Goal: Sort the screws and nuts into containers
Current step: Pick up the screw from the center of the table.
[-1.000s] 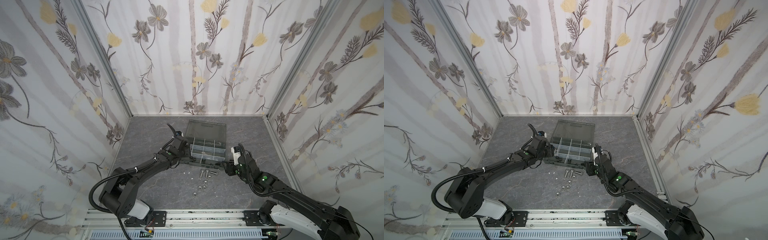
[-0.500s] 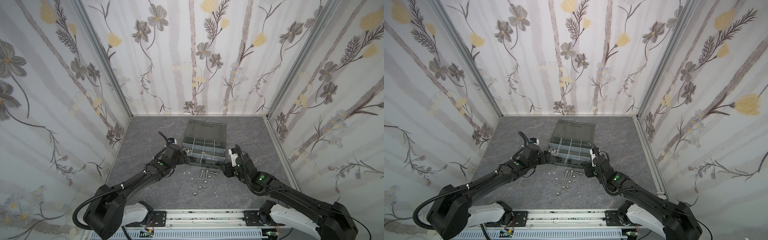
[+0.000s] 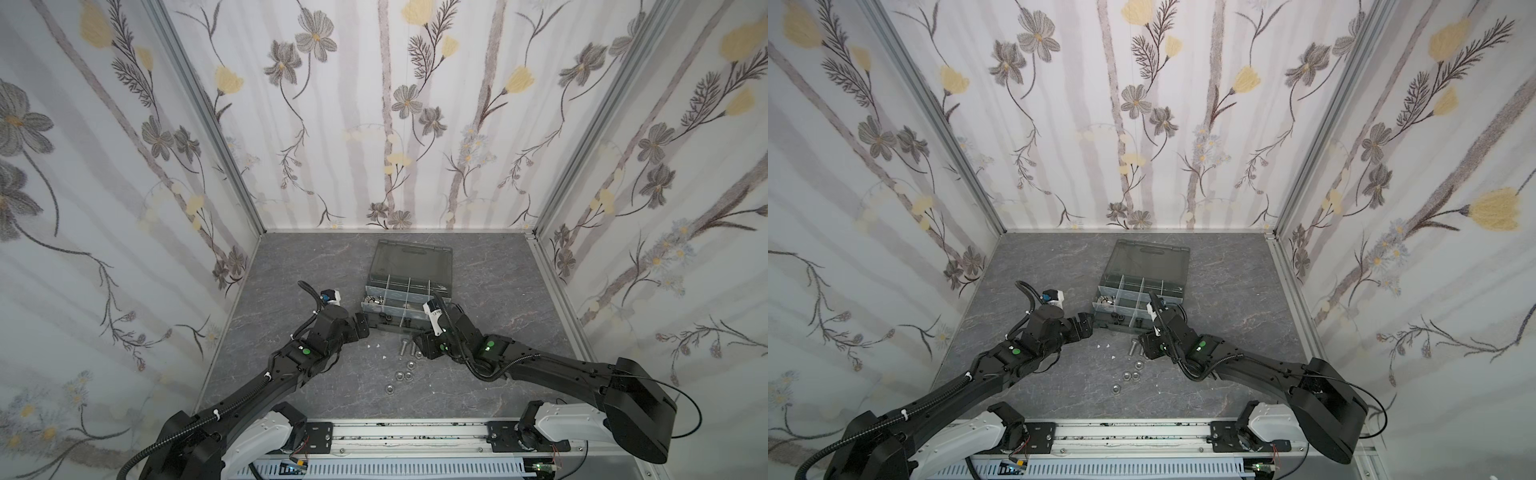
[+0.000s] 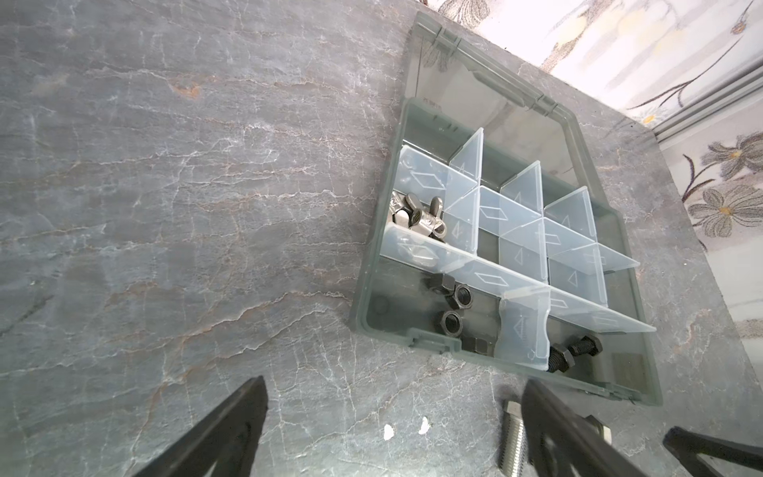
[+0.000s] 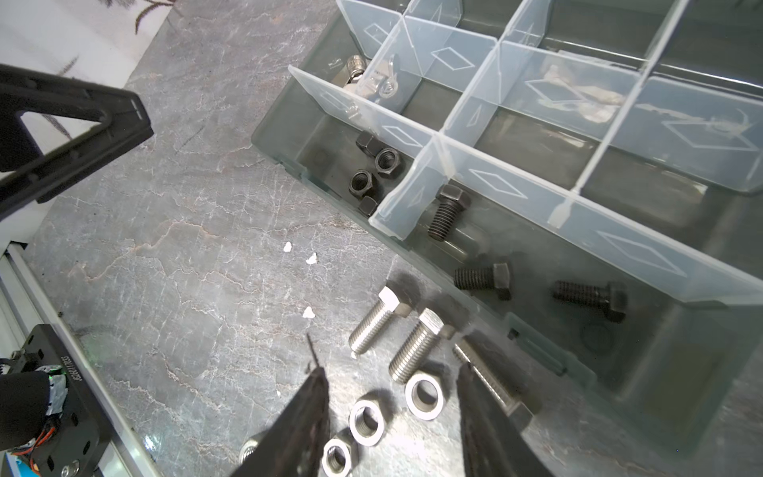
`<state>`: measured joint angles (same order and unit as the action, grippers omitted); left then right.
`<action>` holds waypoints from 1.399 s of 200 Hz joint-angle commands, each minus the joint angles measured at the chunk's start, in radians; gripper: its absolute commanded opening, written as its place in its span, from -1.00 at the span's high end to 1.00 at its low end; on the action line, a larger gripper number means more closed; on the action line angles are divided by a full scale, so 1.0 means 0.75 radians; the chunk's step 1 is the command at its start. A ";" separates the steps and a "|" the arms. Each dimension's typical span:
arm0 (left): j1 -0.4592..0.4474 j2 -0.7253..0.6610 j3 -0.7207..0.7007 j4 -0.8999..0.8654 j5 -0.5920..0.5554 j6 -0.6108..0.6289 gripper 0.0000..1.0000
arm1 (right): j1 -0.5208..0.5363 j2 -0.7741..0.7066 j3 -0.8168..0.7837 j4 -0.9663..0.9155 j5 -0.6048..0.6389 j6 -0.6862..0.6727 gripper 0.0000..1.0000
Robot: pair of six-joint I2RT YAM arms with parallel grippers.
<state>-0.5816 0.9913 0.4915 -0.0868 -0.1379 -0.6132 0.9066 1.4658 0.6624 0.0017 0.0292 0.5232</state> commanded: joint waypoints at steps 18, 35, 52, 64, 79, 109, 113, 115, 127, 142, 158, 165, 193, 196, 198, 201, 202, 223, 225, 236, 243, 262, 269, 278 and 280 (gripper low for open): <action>0.000 -0.055 -0.046 0.011 -0.003 -0.066 -1.00 | 0.048 0.130 0.086 0.051 -0.031 0.022 -0.01; 0.001 -0.071 -0.055 0.009 -0.015 -0.051 -1.00 | 0.065 0.164 0.110 0.022 -0.017 0.026 0.00; 0.000 -0.086 -0.065 0.011 -0.023 -0.036 -1.00 | 0.073 0.237 0.162 -0.003 -0.009 0.032 0.01; 0.001 -0.090 -0.075 0.011 -0.044 -0.017 -1.00 | 0.081 0.267 0.185 -0.037 0.006 0.033 0.01; 0.002 -0.092 -0.077 0.009 -0.055 0.024 -1.00 | 0.088 0.300 0.202 -0.053 0.013 0.034 0.01; 0.002 -0.112 -0.100 0.011 -0.098 0.056 -1.00 | 0.099 0.357 0.247 -0.086 0.009 0.034 0.02; 0.003 -0.113 -0.101 0.010 -0.108 0.055 -1.00 | 0.100 0.365 0.253 -0.095 0.015 0.034 0.02; 0.002 -0.114 -0.102 0.009 -0.113 0.056 -1.00 | 0.102 0.368 0.256 -0.100 0.019 0.035 0.02; 0.003 -0.123 -0.107 0.009 -0.125 0.058 -1.00 | 0.106 0.384 0.268 -0.123 0.038 0.040 0.03; 0.004 -0.137 -0.115 0.009 -0.134 0.058 -1.00 | 0.108 0.398 0.267 -0.130 0.043 0.045 0.04; 0.003 -0.150 -0.122 0.009 -0.146 0.059 -1.00 | 0.110 0.413 0.271 -0.133 0.042 0.056 0.05; 0.002 -0.155 -0.123 0.009 -0.149 0.057 -1.00 | 0.110 0.423 0.278 -0.139 0.045 0.060 0.05; 0.002 -0.165 -0.132 0.011 -0.149 0.052 -1.00 | 0.121 0.457 0.307 -0.171 0.053 0.066 0.09; 0.003 -0.168 -0.132 0.010 -0.149 0.052 -1.00 | 0.122 0.461 0.309 -0.173 0.055 0.067 0.09; 0.002 -0.168 -0.131 0.009 -0.148 0.051 -1.00 | 0.123 0.463 0.310 -0.173 0.055 0.067 0.10; 0.002 -0.168 -0.131 0.011 -0.149 0.050 -1.00 | 0.123 0.466 0.312 -0.176 0.055 0.067 0.10; 0.002 -0.168 -0.132 0.011 -0.149 0.049 -1.00 | 0.124 0.467 0.313 -0.176 0.055 0.067 0.10; 0.003 -0.169 -0.130 0.010 -0.149 0.052 -1.00 | 0.123 0.493 0.323 -0.183 0.059 0.068 0.15; 0.002 -0.169 -0.130 0.011 -0.147 0.051 -1.00 | 0.124 0.496 0.325 -0.184 0.059 0.069 0.16; 0.003 -0.172 -0.131 0.009 -0.147 0.050 -1.00 | 0.124 0.510 0.330 -0.187 0.065 0.073 0.19; 0.003 -0.172 -0.132 0.010 -0.147 0.050 -1.00 | 0.125 0.515 0.330 -0.186 0.070 0.078 0.20; 0.003 -0.178 -0.131 0.009 -0.145 0.049 -1.00 | 0.126 0.531 0.331 -0.183 0.072 0.089 0.22; 0.003 -0.179 -0.134 0.009 -0.145 0.048 -1.00 | 0.127 0.540 0.333 -0.187 0.071 0.089 0.23; 0.003 -0.180 -0.134 0.010 -0.147 0.047 -1.00 | 0.127 0.552 0.339 -0.191 0.072 0.090 0.25; 0.003 -0.180 -0.133 0.010 -0.147 0.047 -1.00 | 0.127 0.554 0.340 -0.192 0.072 0.089 0.26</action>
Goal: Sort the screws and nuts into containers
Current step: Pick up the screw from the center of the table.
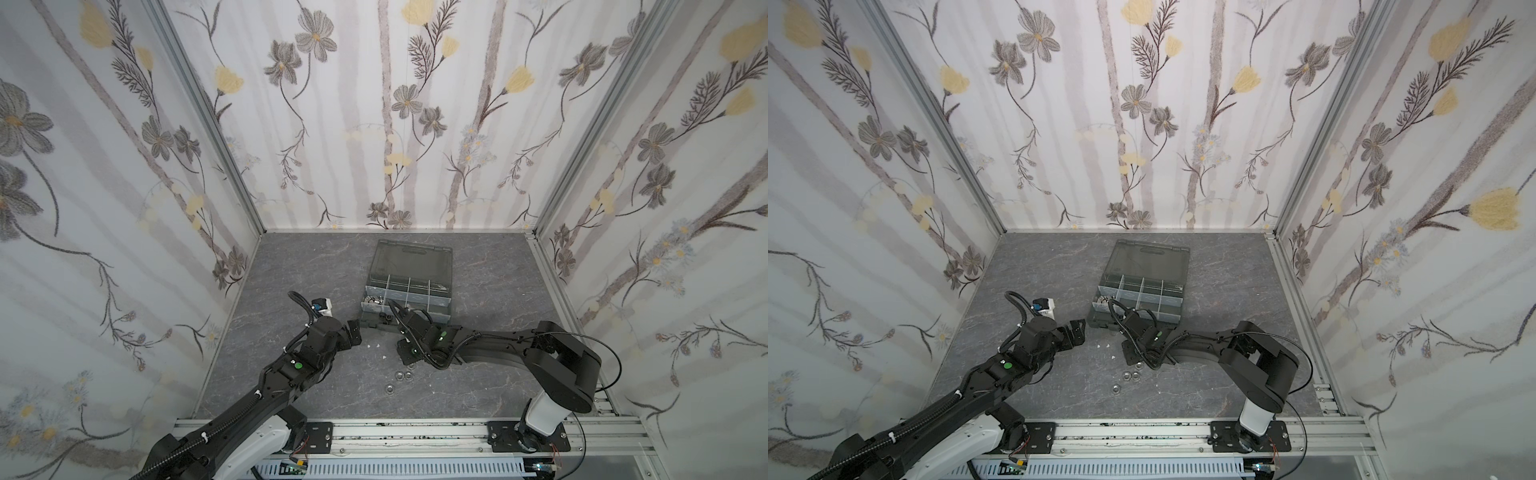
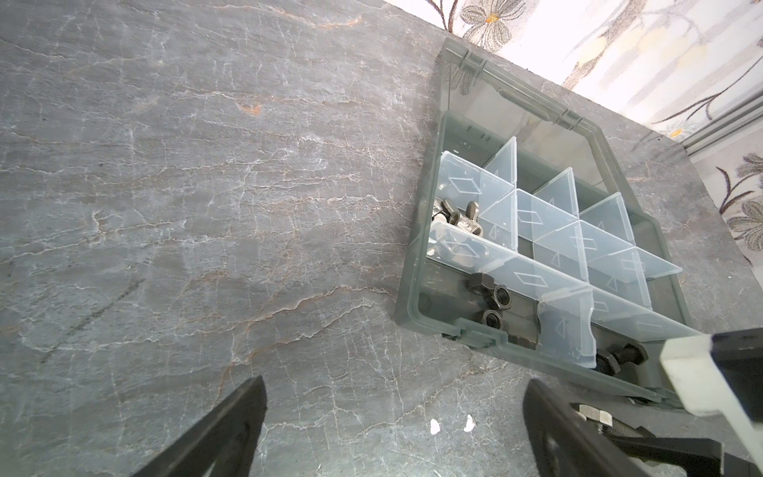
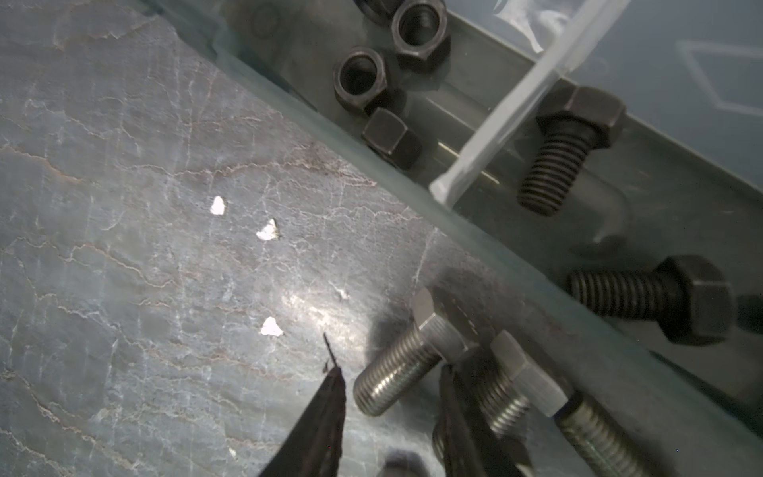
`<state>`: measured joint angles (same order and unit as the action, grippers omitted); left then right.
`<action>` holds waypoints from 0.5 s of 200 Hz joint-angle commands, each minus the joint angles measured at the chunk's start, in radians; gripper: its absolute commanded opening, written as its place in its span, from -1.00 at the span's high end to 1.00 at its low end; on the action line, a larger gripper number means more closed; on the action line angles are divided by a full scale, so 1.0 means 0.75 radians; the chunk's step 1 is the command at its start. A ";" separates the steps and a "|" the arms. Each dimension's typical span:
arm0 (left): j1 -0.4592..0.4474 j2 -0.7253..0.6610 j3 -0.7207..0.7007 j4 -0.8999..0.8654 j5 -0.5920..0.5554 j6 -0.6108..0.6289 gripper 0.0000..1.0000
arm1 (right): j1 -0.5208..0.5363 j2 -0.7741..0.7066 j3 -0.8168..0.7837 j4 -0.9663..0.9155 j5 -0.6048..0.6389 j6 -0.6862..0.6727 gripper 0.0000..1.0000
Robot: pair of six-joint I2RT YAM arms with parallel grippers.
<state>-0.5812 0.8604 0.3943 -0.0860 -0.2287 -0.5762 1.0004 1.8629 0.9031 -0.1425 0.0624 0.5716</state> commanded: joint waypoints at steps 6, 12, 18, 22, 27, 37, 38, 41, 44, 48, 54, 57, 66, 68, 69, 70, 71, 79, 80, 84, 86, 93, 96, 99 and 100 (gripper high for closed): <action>0.002 -0.006 -0.005 0.009 -0.026 -0.004 -1.00 | 0.002 0.029 0.022 0.000 0.027 0.024 0.28; 0.002 -0.005 -0.008 0.009 -0.026 -0.005 -1.00 | 0.001 0.035 0.025 0.000 0.027 0.023 0.29; 0.002 -0.006 -0.009 0.010 -0.026 -0.007 -1.00 | 0.002 0.040 0.028 0.000 0.027 0.022 0.31; 0.002 -0.005 -0.011 0.010 -0.026 -0.011 -1.00 | 0.001 0.042 0.029 -0.001 0.030 0.022 0.32; 0.002 -0.006 -0.013 0.010 -0.026 -0.013 -1.00 | 0.002 0.047 0.032 0.000 0.030 0.022 0.33; 0.002 -0.006 -0.019 0.010 -0.023 -0.020 -1.00 | 0.002 0.055 0.037 -0.009 0.038 0.019 0.37; 0.002 -0.007 -0.020 0.010 -0.023 -0.019 -1.00 | 0.004 0.056 0.037 -0.011 0.039 0.018 0.38; 0.002 -0.009 -0.022 0.009 -0.022 -0.021 -1.00 | 0.004 0.058 0.039 -0.015 0.043 0.016 0.38; 0.002 -0.010 -0.024 0.010 -0.022 -0.024 -1.00 | 0.006 0.059 0.039 -0.016 0.047 0.015 0.39; 0.003 -0.012 -0.025 0.010 -0.022 -0.026 -1.00 | 0.008 0.064 0.041 -0.021 0.052 0.014 0.40; 0.002 -0.014 -0.027 0.010 -0.022 -0.027 -1.00 | 0.010 0.066 0.041 -0.029 0.060 0.012 0.42; 0.003 -0.016 -0.029 0.010 -0.024 -0.027 -1.00 | 0.012 0.068 0.041 -0.032 0.065 0.011 0.43; 0.002 -0.022 -0.029 0.010 -0.024 -0.027 -1.00 | 0.015 0.073 0.041 -0.039 0.071 0.007 0.48; 0.002 -0.023 -0.029 0.010 -0.025 -0.027 -1.00 | 0.016 0.073 0.042 -0.041 0.073 0.005 0.50; 0.002 -0.022 -0.029 0.010 -0.025 -0.027 -1.00 | 0.017 0.073 0.042 -0.041 0.074 0.005 0.50; 0.002 -0.022 -0.029 0.010 -0.026 -0.027 -1.00 | 0.017 0.074 0.042 -0.042 0.074 0.003 0.50; 0.002 -0.024 -0.029 0.010 -0.026 -0.028 -1.00 | 0.017 0.074 0.041 -0.043 0.075 0.003 0.51; 0.003 -0.033 -0.025 0.010 -0.026 -0.028 -1.00 | 0.023 0.075 0.041 -0.050 0.082 0.000 0.55; 0.002 -0.034 -0.026 0.010 -0.026 -0.027 -1.00 | 0.023 0.076 0.041 -0.051 0.083 -0.002 0.56; 0.002 -0.037 -0.025 0.010 -0.026 -0.028 -1.00 | 0.026 0.075 0.041 -0.053 0.086 -0.004 0.57; 0.002 -0.039 -0.027 0.009 -0.025 -0.028 -1.00 | 0.027 0.075 0.041 -0.054 0.087 -0.003 0.58; 0.002 -0.044 -0.028 0.010 -0.026 -0.029 -1.00 | 0.030 0.075 0.041 -0.057 0.090 -0.007 0.60; 0.002 -0.046 -0.030 0.010 -0.026 -0.031 -1.00 | 0.030 0.074 0.041 -0.059 0.091 -0.008 0.61; 0.002 -0.047 -0.032 0.010 -0.025 -0.033 -1.00 | 0.030 0.073 0.040 -0.057 0.091 -0.009 0.62; 0.002 -0.047 -0.032 0.010 -0.026 -0.032 -1.00 | 0.030 0.073 0.039 -0.057 0.092 -0.008 0.63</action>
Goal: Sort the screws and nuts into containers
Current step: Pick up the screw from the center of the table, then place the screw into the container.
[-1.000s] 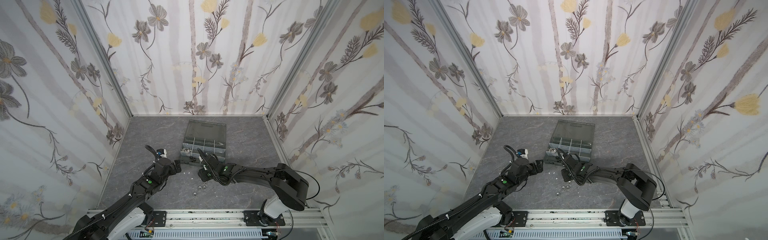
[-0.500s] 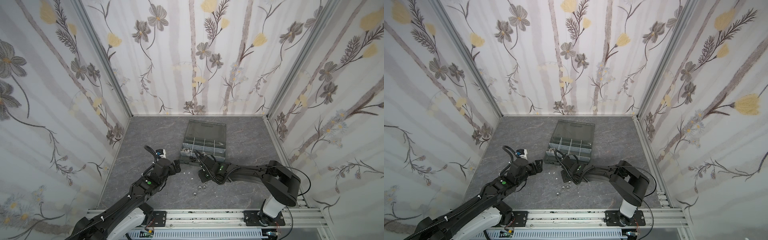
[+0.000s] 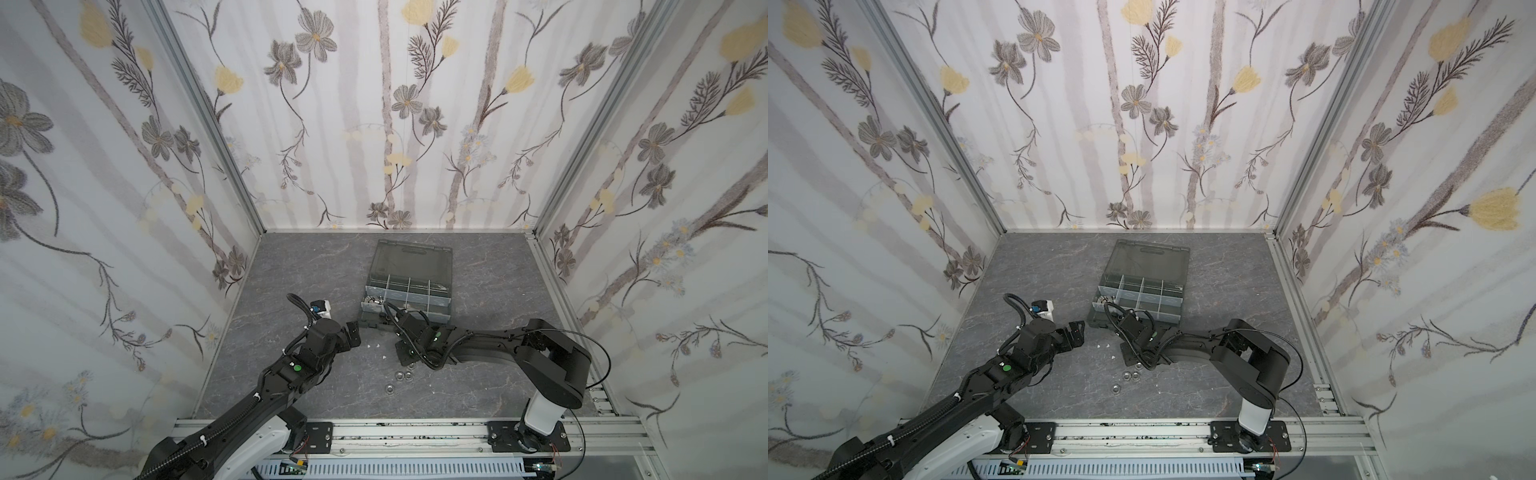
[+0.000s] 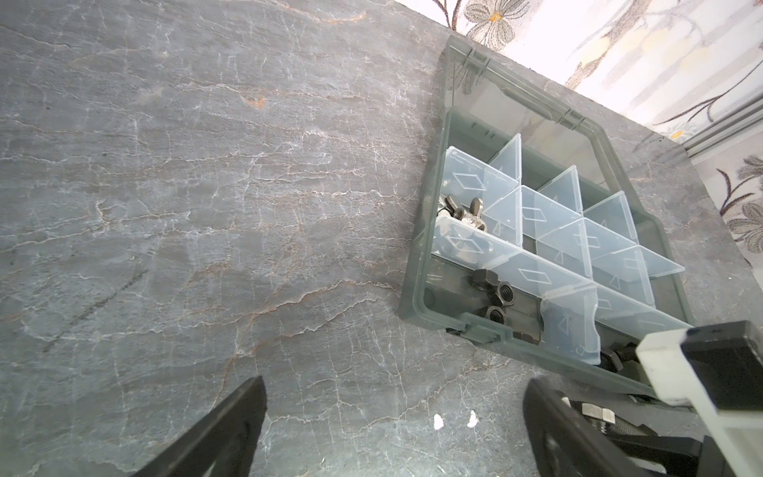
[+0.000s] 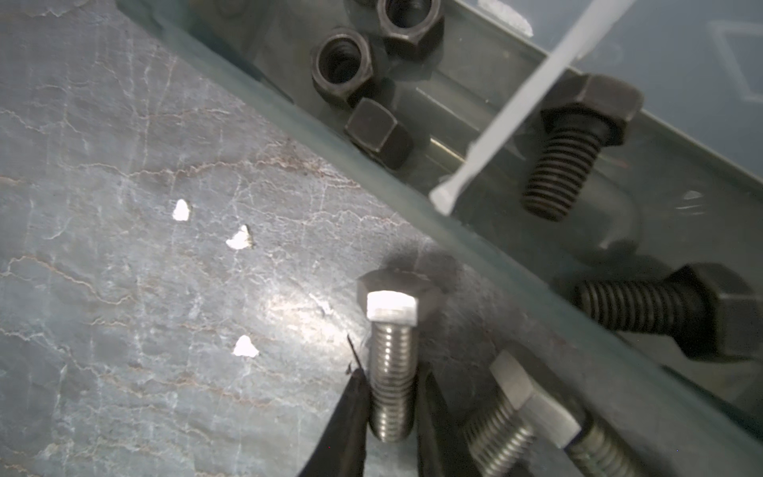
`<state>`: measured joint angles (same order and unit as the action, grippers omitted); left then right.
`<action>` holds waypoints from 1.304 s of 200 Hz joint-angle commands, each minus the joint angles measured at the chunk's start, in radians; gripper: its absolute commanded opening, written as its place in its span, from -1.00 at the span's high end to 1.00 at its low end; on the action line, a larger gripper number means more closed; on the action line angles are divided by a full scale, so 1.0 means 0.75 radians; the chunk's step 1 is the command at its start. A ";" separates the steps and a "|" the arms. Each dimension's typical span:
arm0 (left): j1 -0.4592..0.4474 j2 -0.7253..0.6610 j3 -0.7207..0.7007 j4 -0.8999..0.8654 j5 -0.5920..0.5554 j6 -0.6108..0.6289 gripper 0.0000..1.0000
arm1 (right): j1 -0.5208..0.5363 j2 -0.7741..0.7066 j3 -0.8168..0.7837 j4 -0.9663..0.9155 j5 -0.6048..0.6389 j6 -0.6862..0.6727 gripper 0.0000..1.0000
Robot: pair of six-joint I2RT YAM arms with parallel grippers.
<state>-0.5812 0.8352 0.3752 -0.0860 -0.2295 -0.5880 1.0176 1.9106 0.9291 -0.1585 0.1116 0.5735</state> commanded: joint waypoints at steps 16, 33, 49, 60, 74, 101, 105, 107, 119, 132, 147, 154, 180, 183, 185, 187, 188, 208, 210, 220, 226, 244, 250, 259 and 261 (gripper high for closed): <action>0.002 -0.015 -0.008 0.010 -0.025 -0.020 -1.00 | 0.010 0.003 0.007 -0.035 0.022 -0.022 0.72; 0.002 -0.015 -0.009 0.009 -0.024 -0.021 -1.00 | 0.015 -0.012 0.014 -0.038 0.016 -0.042 0.78; 0.002 -0.017 -0.010 0.008 -0.029 -0.021 -1.00 | 0.017 -0.032 0.027 -0.052 0.015 -0.062 0.81; 0.002 -0.018 -0.010 0.008 -0.031 -0.020 -1.00 | 0.019 -0.057 0.037 -0.067 0.015 -0.080 0.82; 0.002 -0.018 -0.011 0.008 -0.033 -0.021 -1.00 | 0.018 -0.103 0.061 -0.093 0.020 -0.105 0.83; 0.002 -0.019 -0.015 0.008 -0.039 -0.022 -1.00 | 0.008 -0.191 0.148 -0.151 0.050 -0.177 0.83; 0.002 -0.021 -0.016 0.008 -0.040 -0.020 -1.00 | 0.003 -0.199 0.164 -0.157 0.056 -0.191 0.82; 0.002 -0.021 -0.016 0.008 -0.042 -0.020 -1.00 | 0.000 -0.204 0.171 -0.159 0.060 -0.199 0.81; 0.002 -0.022 -0.016 0.008 -0.047 -0.018 -1.00 | -0.030 -0.217 0.226 -0.179 0.079 -0.243 0.81; 0.002 -0.026 -0.012 0.008 -0.045 -0.018 -1.00 | -0.081 -0.216 0.282 -0.187 0.087 -0.287 0.81; 0.002 -0.034 -0.015 0.008 -0.042 -0.018 -1.00 | -0.152 -0.194 0.342 -0.185 0.077 -0.332 0.83; 0.002 -0.039 -0.017 0.008 -0.040 -0.020 -1.00 | -0.181 -0.176 0.368 -0.175 0.071 -0.353 0.83; 0.002 -0.037 -0.021 0.010 -0.038 -0.024 -1.00 | -0.253 -0.080 0.465 -0.153 0.026 -0.408 0.85; 0.002 -0.037 -0.021 0.010 -0.038 -0.026 -1.00 | -0.253 -0.062 0.479 -0.151 0.019 -0.415 0.86; 0.002 -0.038 -0.021 0.010 -0.038 -0.025 -1.00 | -0.253 -0.059 0.483 -0.151 0.018 -0.416 0.86; 0.003 -0.036 -0.020 0.010 -0.038 -0.026 -1.00 | -0.252 -0.050 0.491 -0.150 0.017 -0.419 0.86; 0.003 -0.036 -0.020 0.010 -0.037 -0.026 -1.00 | -0.252 -0.046 0.495 -0.149 0.016 -0.421 0.86; 0.002 -0.035 -0.019 0.010 -0.035 -0.026 -1.00 | -0.302 0.036 0.564 -0.148 0.008 -0.451 0.87; 0.002 -0.034 -0.019 0.010 -0.036 -0.024 -1.00 | -0.303 0.046 0.571 -0.148 0.007 -0.453 0.86; 0.003 -0.034 -0.018 0.010 -0.035 -0.024 -1.00 | -0.311 0.084 0.601 -0.154 0.003 -0.459 0.87; 0.002 -0.035 -0.018 0.010 -0.034 -0.026 -1.00 | -0.316 0.104 0.614 -0.155 -0.001 -0.462 0.87; 0.003 -0.036 -0.020 0.010 -0.033 -0.026 -1.00 | -0.333 0.149 0.638 -0.155 -0.013 -0.462 0.87; 0.002 -0.036 -0.019 0.010 -0.031 -0.027 -1.00 | -0.337 0.162 0.643 -0.153 -0.016 -0.463 0.87; 0.002 -0.036 -0.020 0.010 -0.030 -0.026 -1.00 | -0.340 0.176 0.651 -0.151 -0.027 -0.463 0.87; 0.002 -0.037 -0.021 0.010 -0.029 -0.028 -1.00 | -0.340 0.179 0.652 -0.151 -0.028 -0.463 0.87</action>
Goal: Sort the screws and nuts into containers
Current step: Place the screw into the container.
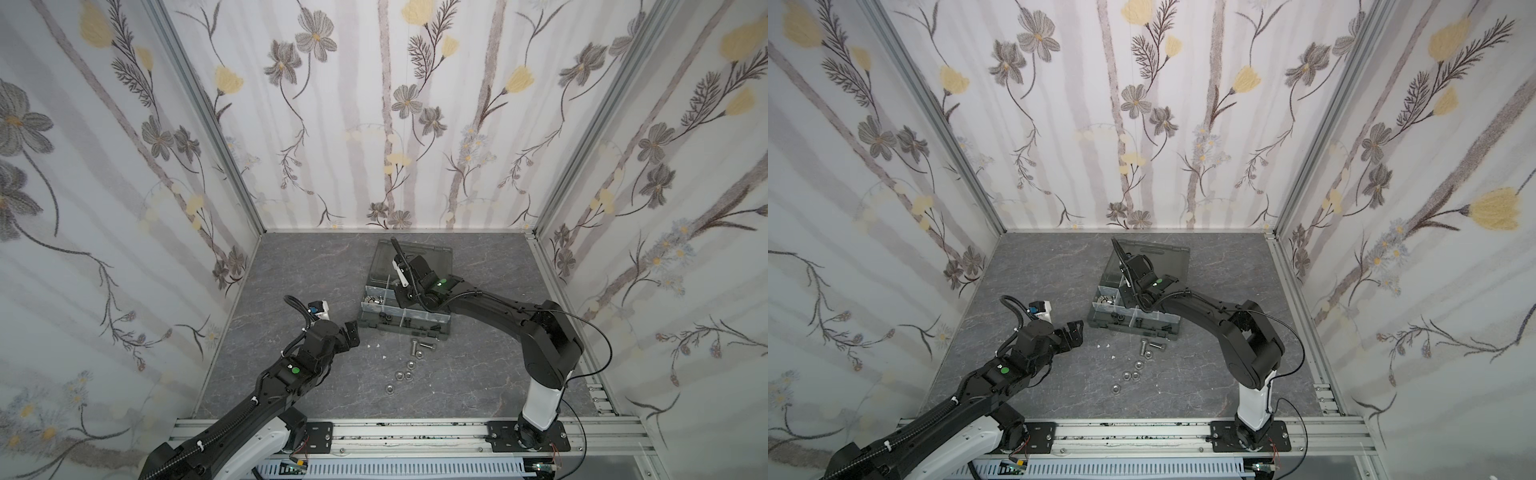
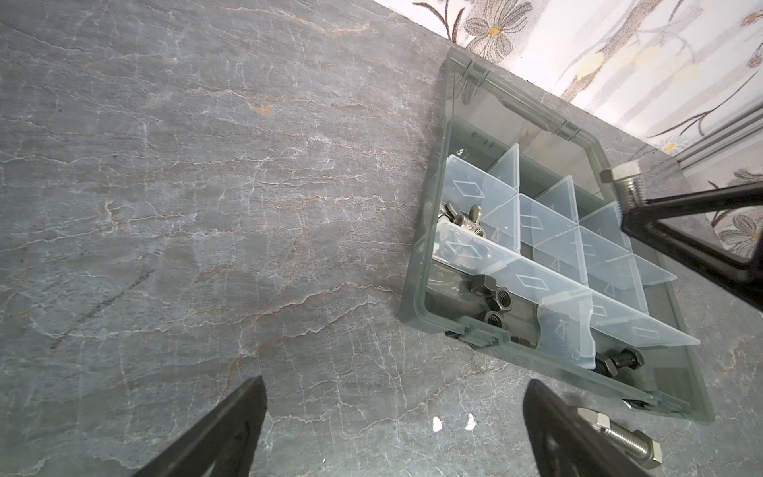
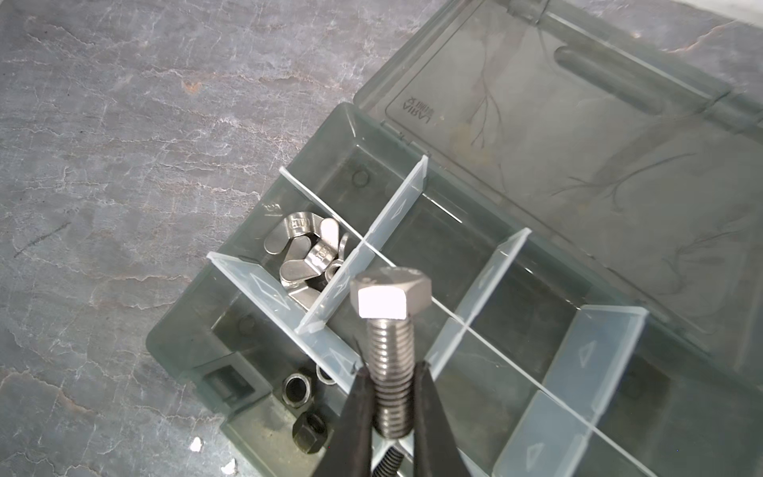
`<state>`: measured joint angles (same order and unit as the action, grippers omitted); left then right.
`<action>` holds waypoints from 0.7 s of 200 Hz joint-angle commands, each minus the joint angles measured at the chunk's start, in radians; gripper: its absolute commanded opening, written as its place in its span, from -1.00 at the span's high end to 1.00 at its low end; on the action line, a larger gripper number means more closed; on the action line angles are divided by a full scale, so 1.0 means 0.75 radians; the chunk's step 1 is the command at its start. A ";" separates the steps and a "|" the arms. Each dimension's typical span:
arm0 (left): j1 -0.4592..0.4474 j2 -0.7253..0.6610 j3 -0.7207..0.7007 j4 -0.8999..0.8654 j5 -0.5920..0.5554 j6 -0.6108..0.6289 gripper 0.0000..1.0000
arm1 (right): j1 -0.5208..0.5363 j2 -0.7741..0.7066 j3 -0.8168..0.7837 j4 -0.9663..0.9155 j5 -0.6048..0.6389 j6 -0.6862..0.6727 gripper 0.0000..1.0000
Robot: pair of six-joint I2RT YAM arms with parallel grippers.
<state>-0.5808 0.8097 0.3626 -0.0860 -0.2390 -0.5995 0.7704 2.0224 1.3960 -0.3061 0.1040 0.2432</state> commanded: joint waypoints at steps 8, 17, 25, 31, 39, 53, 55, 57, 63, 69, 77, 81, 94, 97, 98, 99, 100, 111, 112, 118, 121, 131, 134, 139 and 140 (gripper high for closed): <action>0.001 0.000 -0.003 0.010 -0.015 -0.013 -1.00 | -0.011 0.039 0.037 0.046 -0.030 -0.022 0.86; 0.001 -0.001 -0.004 0.010 -0.017 -0.016 -1.00 | -0.011 0.044 0.039 0.049 -0.044 -0.022 0.85; 0.001 -0.003 -0.003 0.010 -0.017 -0.015 -1.00 | -0.008 0.048 0.037 0.052 -0.048 -0.020 0.83; 0.001 -0.002 -0.003 0.010 -0.016 -0.015 -1.00 | -0.009 0.052 0.037 0.052 -0.049 -0.019 0.82; 0.001 -0.002 -0.003 0.010 -0.015 -0.016 -1.00 | -0.010 0.059 0.037 0.052 -0.048 -0.019 0.80; 0.002 -0.005 -0.006 0.010 -0.012 -0.016 -1.00 | -0.010 0.063 0.037 0.048 -0.051 -0.018 0.74; 0.001 -0.004 -0.007 0.009 -0.012 -0.015 -1.00 | -0.009 0.063 0.036 0.048 -0.051 -0.018 0.74; 0.001 -0.004 -0.007 0.010 -0.013 -0.015 -1.00 | -0.010 0.064 0.036 0.048 -0.052 -0.017 0.73; 0.003 -0.005 -0.006 0.010 -0.013 -0.015 -1.00 | -0.010 0.063 0.035 0.046 -0.053 -0.017 0.70; 0.002 -0.006 -0.007 0.010 -0.013 -0.016 -1.00 | -0.009 0.061 0.033 0.046 -0.053 -0.017 0.68; 0.001 -0.005 -0.006 0.010 -0.013 -0.015 -1.00 | -0.009 0.058 0.033 0.046 -0.055 -0.017 0.63; 0.001 -0.007 -0.006 0.010 -0.013 -0.017 -1.00 | -0.009 0.058 0.032 0.046 -0.055 -0.017 0.60; 0.002 -0.006 -0.006 0.010 -0.010 -0.018 -1.00 | -0.009 0.051 0.029 0.045 -0.055 -0.017 0.53; 0.001 -0.006 -0.005 0.010 -0.010 -0.017 -1.00 | -0.009 0.049 0.029 0.044 -0.054 -0.017 0.51; 0.001 -0.006 -0.006 0.010 -0.010 -0.017 -1.00 | -0.009 0.049 0.028 0.045 -0.054 -0.017 0.51; 0.001 -0.006 -0.005 0.010 -0.010 -0.017 -1.00 | -0.009 0.048 0.028 0.045 -0.055 -0.016 0.50; 0.001 -0.006 -0.006 0.010 -0.011 -0.017 -1.00 | -0.010 0.047 0.027 0.045 -0.055 -0.017 0.50; 0.003 -0.008 -0.005 0.009 -0.008 -0.018 -1.00 | -0.010 0.042 0.024 0.044 -0.055 -0.017 0.44; 0.003 -0.009 -0.006 0.008 -0.009 -0.018 -1.00 | -0.010 0.042 0.025 0.044 -0.055 -0.017 0.43; 0.001 -0.009 -0.007 0.009 -0.008 -0.018 -1.00 | -0.009 0.040 0.023 0.045 -0.056 -0.017 0.41; 0.001 -0.009 -0.007 0.008 -0.006 -0.017 -1.00 | -0.010 0.039 0.024 0.044 -0.056 -0.017 0.40; 0.001 -0.010 -0.009 0.008 -0.004 -0.017 -1.00 | -0.008 0.034 0.019 0.046 -0.058 -0.015 0.37; 0.002 -0.012 -0.007 0.007 -0.004 -0.020 -1.00 | -0.009 0.032 0.019 0.046 -0.057 -0.015 0.37; 0.003 -0.014 -0.008 0.008 -0.003 -0.018 -1.00 | -0.009 0.028 0.015 0.046 -0.057 -0.015 0.36; 0.003 -0.013 -0.007 0.008 -0.003 -0.018 -1.00 | -0.009 0.027 0.016 0.046 -0.057 -0.015 0.36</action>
<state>-0.5808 0.8047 0.3603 -0.0860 -0.2375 -0.6025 0.7635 2.0586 1.4132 -0.3061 0.0589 0.2367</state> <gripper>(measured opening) 0.998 0.314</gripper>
